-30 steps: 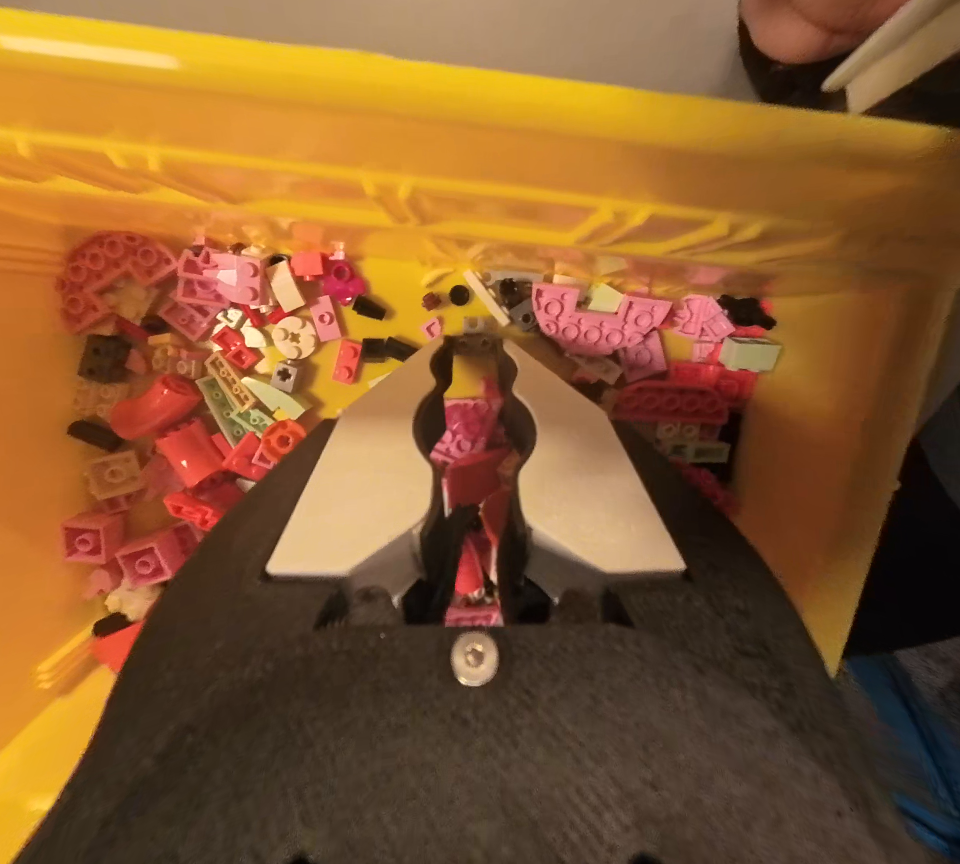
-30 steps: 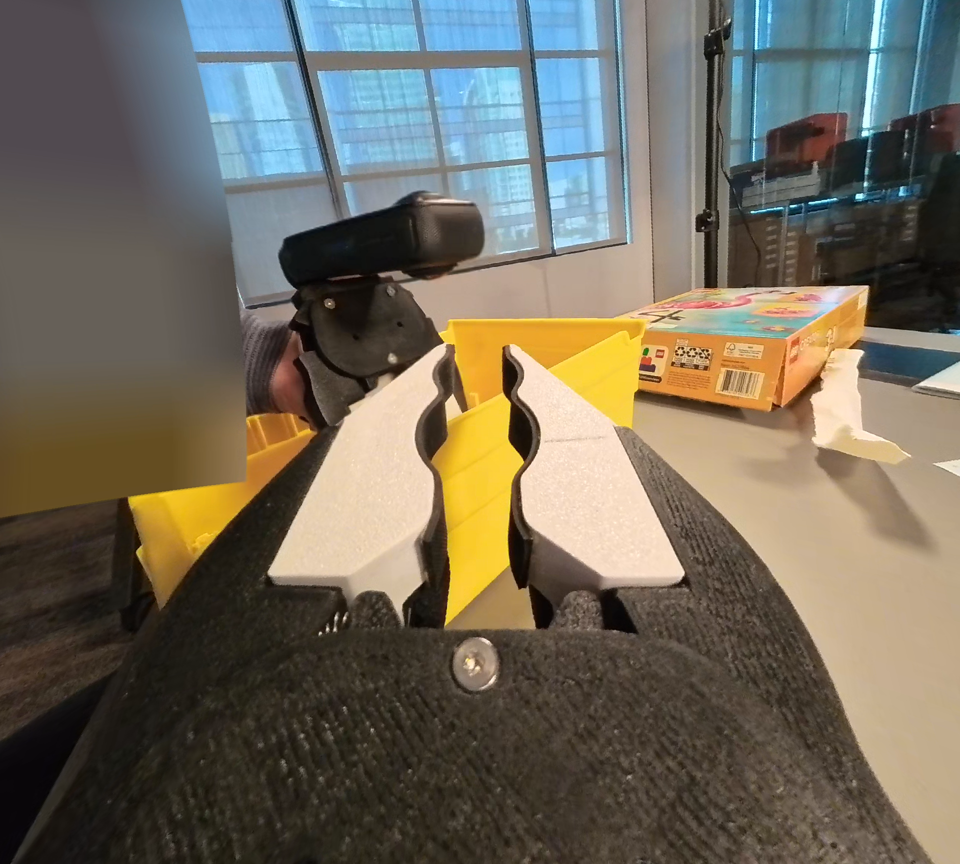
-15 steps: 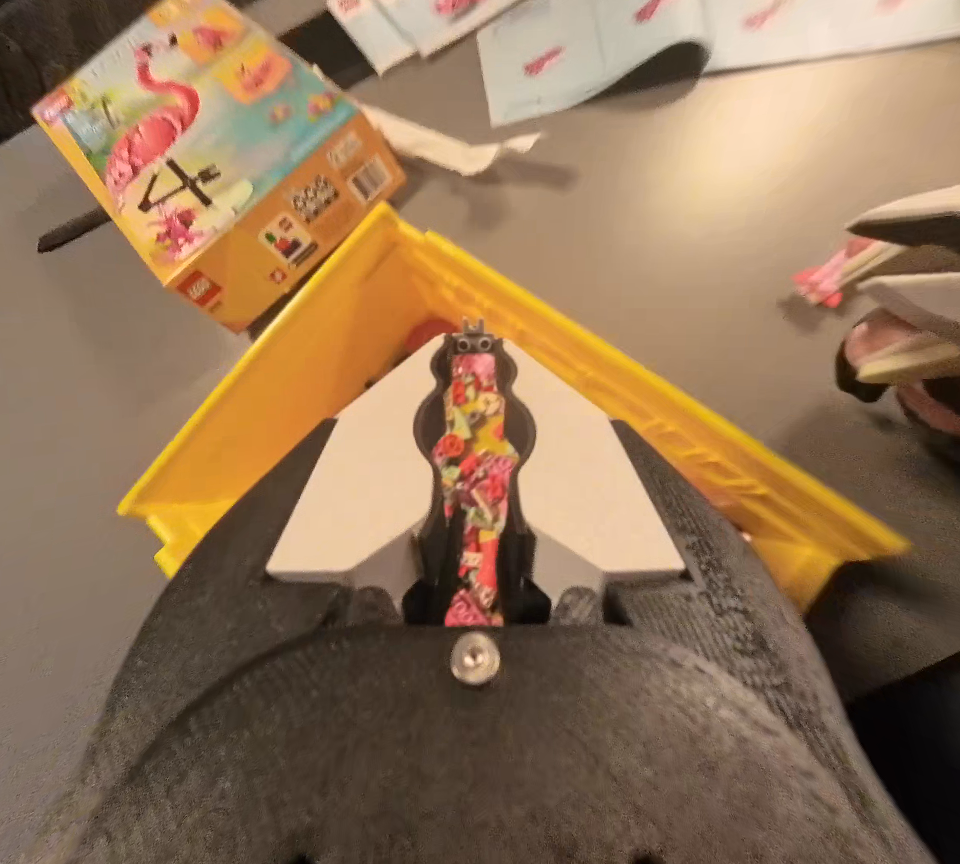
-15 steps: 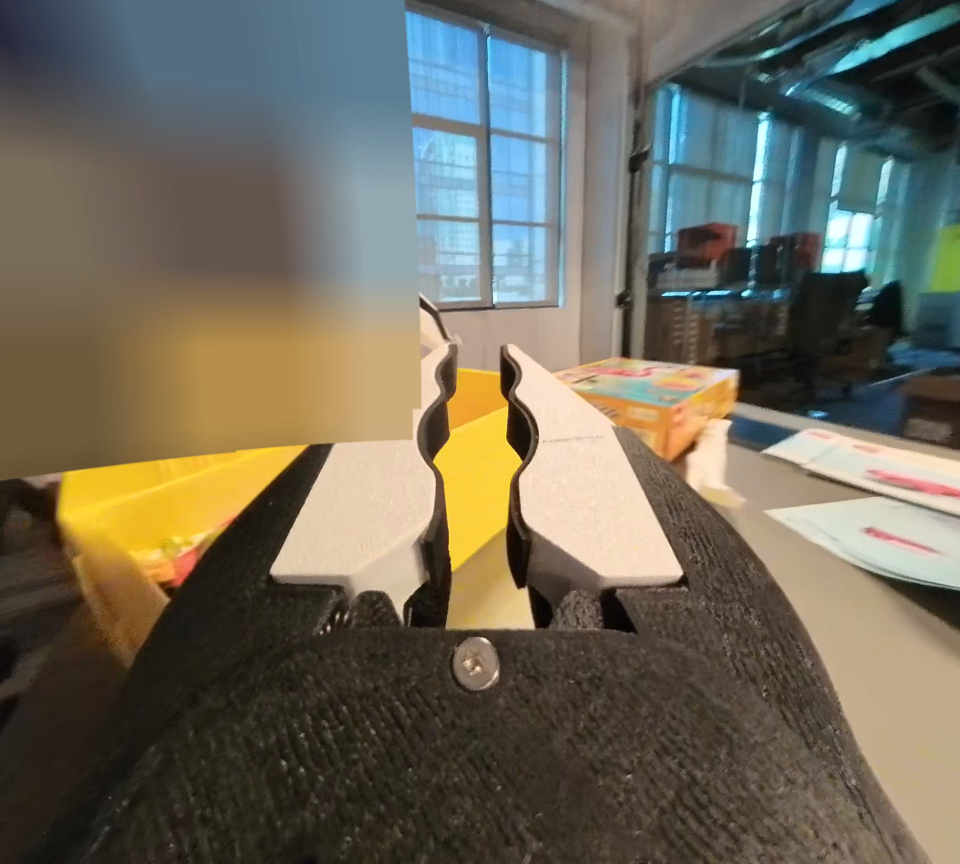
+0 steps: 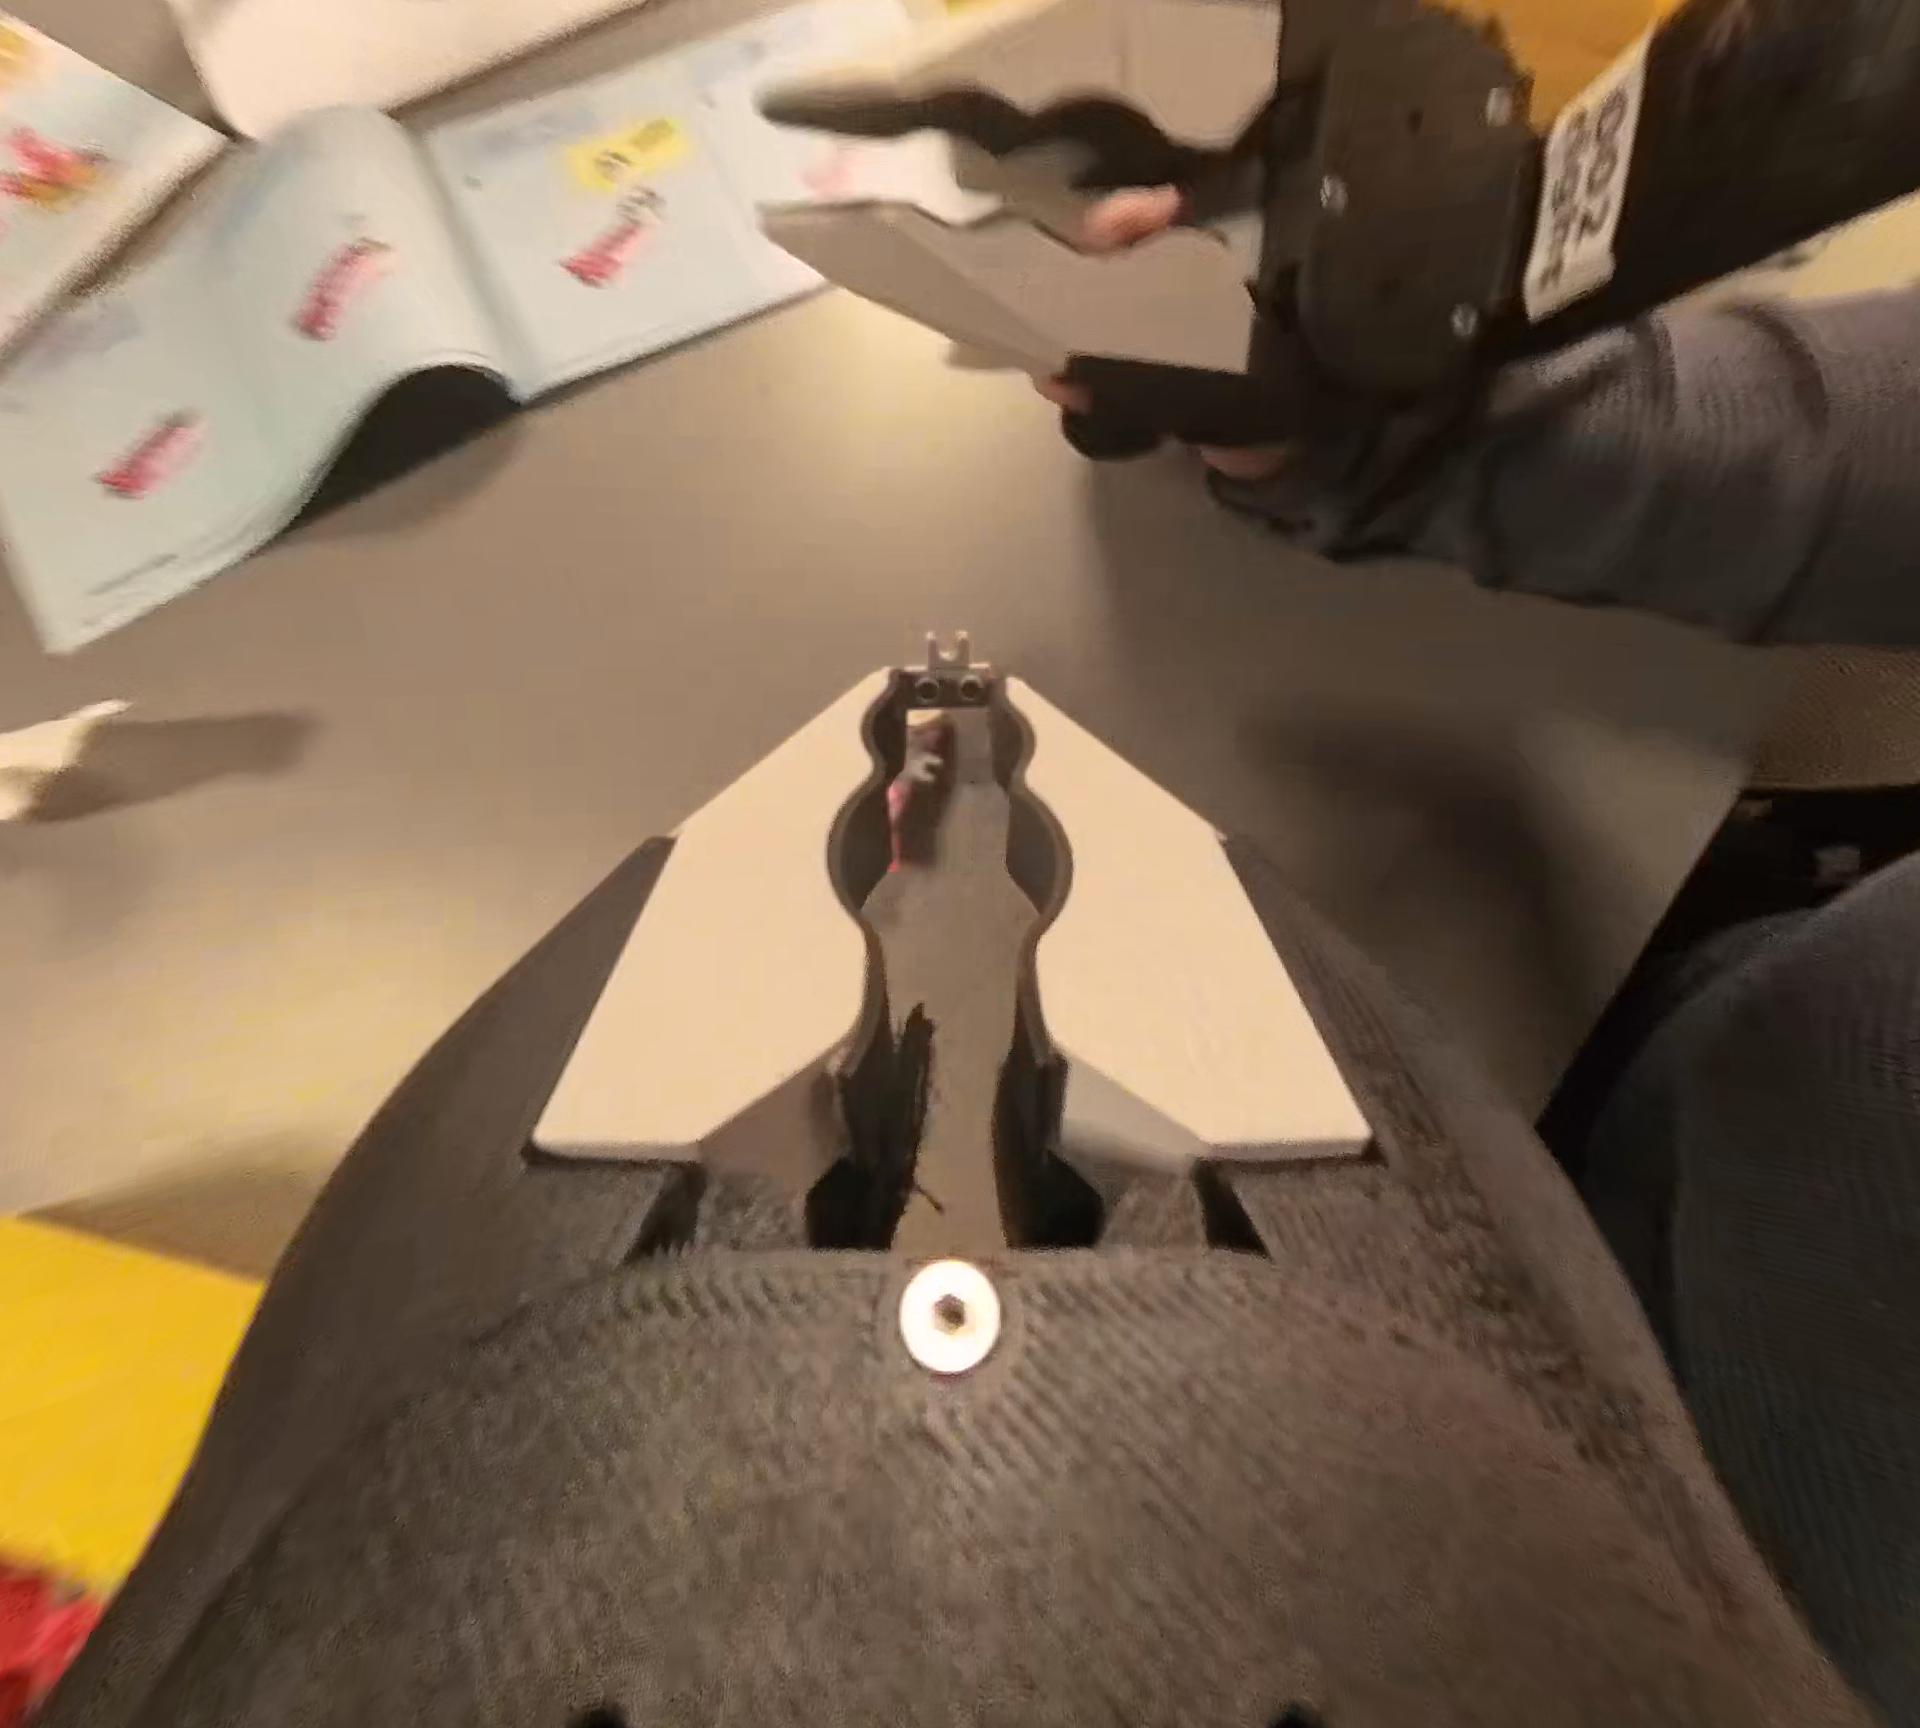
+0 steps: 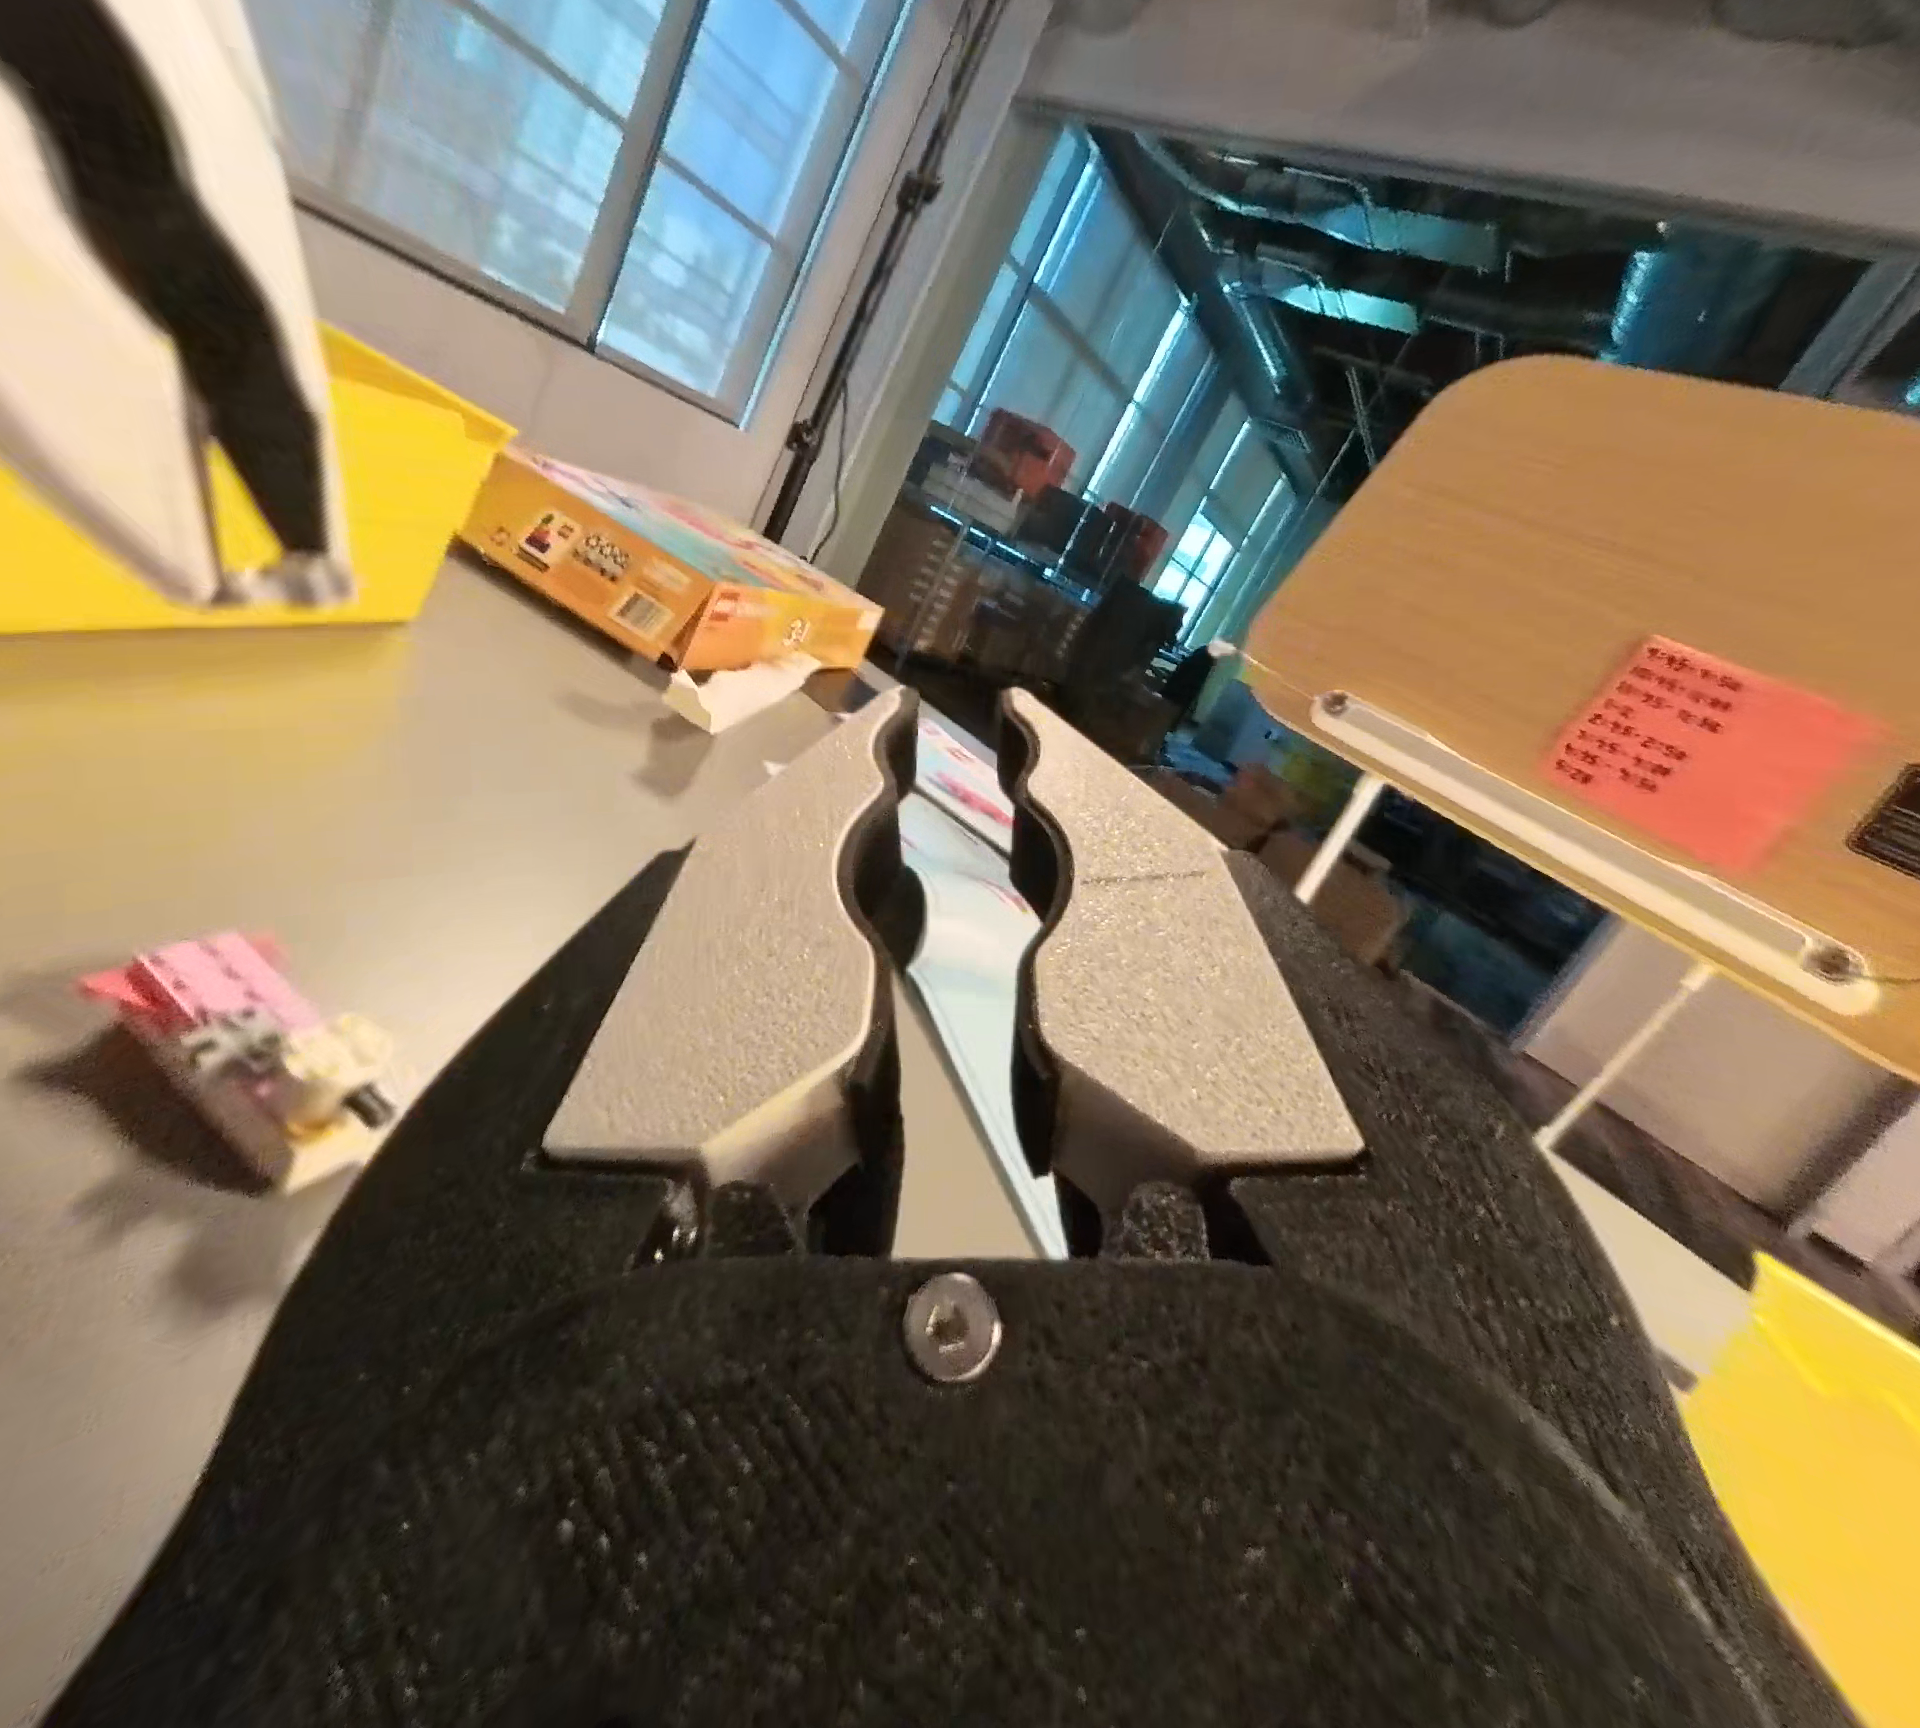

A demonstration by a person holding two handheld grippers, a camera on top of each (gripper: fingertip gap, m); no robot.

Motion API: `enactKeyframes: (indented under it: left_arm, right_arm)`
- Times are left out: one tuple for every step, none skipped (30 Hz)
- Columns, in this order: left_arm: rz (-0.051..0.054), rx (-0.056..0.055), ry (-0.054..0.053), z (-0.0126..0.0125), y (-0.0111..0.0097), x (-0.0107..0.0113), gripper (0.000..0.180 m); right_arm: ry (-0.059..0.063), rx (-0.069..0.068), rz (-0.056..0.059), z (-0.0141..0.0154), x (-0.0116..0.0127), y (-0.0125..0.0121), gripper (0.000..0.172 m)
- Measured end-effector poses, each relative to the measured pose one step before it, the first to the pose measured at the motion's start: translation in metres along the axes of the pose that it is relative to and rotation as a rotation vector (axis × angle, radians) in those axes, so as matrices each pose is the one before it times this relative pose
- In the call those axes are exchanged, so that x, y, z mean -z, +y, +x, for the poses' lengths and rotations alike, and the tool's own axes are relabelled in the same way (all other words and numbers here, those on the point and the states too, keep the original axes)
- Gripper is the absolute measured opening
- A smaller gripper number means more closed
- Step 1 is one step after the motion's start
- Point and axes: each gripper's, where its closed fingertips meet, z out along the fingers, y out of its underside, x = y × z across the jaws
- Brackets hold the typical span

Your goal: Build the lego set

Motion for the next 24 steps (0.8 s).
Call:
enactKeyframes:
  left_arm:
    - [-0.0305,0.0019,0.0142,0.00545,0.00662,-0.01089,0.014]
    - [-0.0277,0.0047,0.006,0.00327,0.00708,-0.00923,0.014]
    - [-0.0204,0.0115,0.0043,0.00247,0.0065,-0.00773,0.015]
    - [-0.0173,0.0149,-0.0012,0.001,0.00646,-0.00609,0.015]
    - [-0.0164,0.014,-0.0173,-0.00225,0.0062,-0.00517,0.015]
    - [-0.0174,0.0145,-0.043,-0.00715,0.00558,-0.00405,0.015]
    - [-0.0122,0.0081,-0.0536,-0.0093,0.00311,-0.00297,0.015]
    - [0.0002,0.0048,-0.0511,-0.00932,-0.00094,-0.00182,0.015]
    - [0.0125,0.0027,-0.0448,-0.00923,-0.00448,-0.00151,0.015]
    - [0.0123,0.0077,-0.034,-0.00873,-0.00542,-0.00259,0.015]
    - [0.0033,0.0159,-0.0109,-0.00614,-0.00452,-0.00458,0.015]
    - [-0.0086,0.0213,0.0056,-0.00444,-0.00262,-0.00648,0.015]
    - [-0.0202,0.0204,0.0157,-0.00332,-0.00039,-0.00776,0.015]
    - [-0.0312,0.0204,0.0257,-0.00159,0.00144,-0.00783,0.015]
    - [-0.026,0.0173,0.022,-0.00191,0.00097,-0.0073,0.015]
    - [-0.0178,0.0082,0.0186,-0.00136,-0.00003,-0.00597,0.015]
    - [-0.0198,0.0018,0.0099,-0.00166,0.00059,-0.00512,0.015]
    - [-0.0373,0.0015,0.0195,0.00063,0.00303,-0.00456,0.015]
    - [-0.0494,0.0043,0.0218,0.00149,0.00494,-0.00435,0.015]
    - [-0.0404,0.0016,0.0141,0.00091,0.0038,-0.00356,0.015]
    - [0.0074,0.0025,0.0037,-0.00021,-0.00308,-0.0001,0.015]
    - [-0.0062,0.0015,-0.0004,-0.0007,-0.00094,0.00061,0.015]
    - [-0.0176,-0.0098,-0.0051,-0.00108,0.00141,0.0002,0.015]
    - [-0.0184,-0.0163,-0.0039,-0.00046,0.0019,-0.00034,0.015]
  right_arm:
    - [-0.0234,0.0143,0.002,-0.00123,0.00093,0.0009,0.013]
    - [-0.0292,0.017,0.0082,-0.00455,0.00027,-0.00133,0.013]
    - [-0.0329,0.0187,0.0106,-0.00753,-0.00034,-0.00285,0.013]
    - [-0.0377,0.0182,0.0074,-0.0098,-0.00122,-0.00295,0.013]
    - [-0.0323,0.0131,0.0044,-0.00927,-0.00163,-0.00264,0.013]
    - [-0.0257,0.0047,0.0053,-0.00755,-0.00172,-0.00223,0.013]
    - [-0.021,-0.0028,0.0042,-0.00525,-0.00149,-0.00141,0.013]
    - [-0.0122,-0.0095,0.0016,-0.00241,-0.00113,-0.00041,0.013]
    - [-0.0003,-0.0158,0.0003,0.00082,-0.00061,0.00048,0.013]
    - [0.0072,-0.0194,-0.0035,0.00298,-0.00024,0.0015,0.013]
    - [0.0133,-0.0213,-0.0055,0.00439,0.00029,0.00195,0.013]
    - [0.0182,-0.022,-0.0082,0.00545,0.00045,0.00225,0.013]
    - [0.0194,-0.0189,-0.0111,0.00572,0.00034,0.00277,0.013]
    - [0.0152,-0.0096,-0.0123,0.00499,0.00024,0.00299,0.013]
    - [0.0096,0.0074,-0.0154,0.00449,-0.00039,0.00408,0.013]
    - [0.0048,0.0219,-0.0235,0.00438,-0.00112,0.00609,0.013]
    - [0.0008,0.0233,-0.0341,0.00456,-0.00202,0.00857,0.013]
    - [0.0055,0.0127,-0.0339,0.00579,-0.00209,0.00884,0.013]
    - [0.0067,-0.0039,-0.0221,0.00612,-0.00116,0.00681,0.013]
    - [0.0036,-0.0194,-0.0105,0.00559,-0.00057,0.00449,0.013]
    - [0.0015,-0.0286,-0.0073,0.00487,-0.00038,0.00361,0.013]
    - [-0.0035,-0.0288,-0.0066,0.00345,-0.00051,0.00277,0.014]
    - [-0.0097,-0.0225,-0.0063,0.00167,-0.00069,0.00209,0.014]
    - [-0.0141,-0.0151,-0.0097,0.00007,-0.00078,0.00243,0.015]
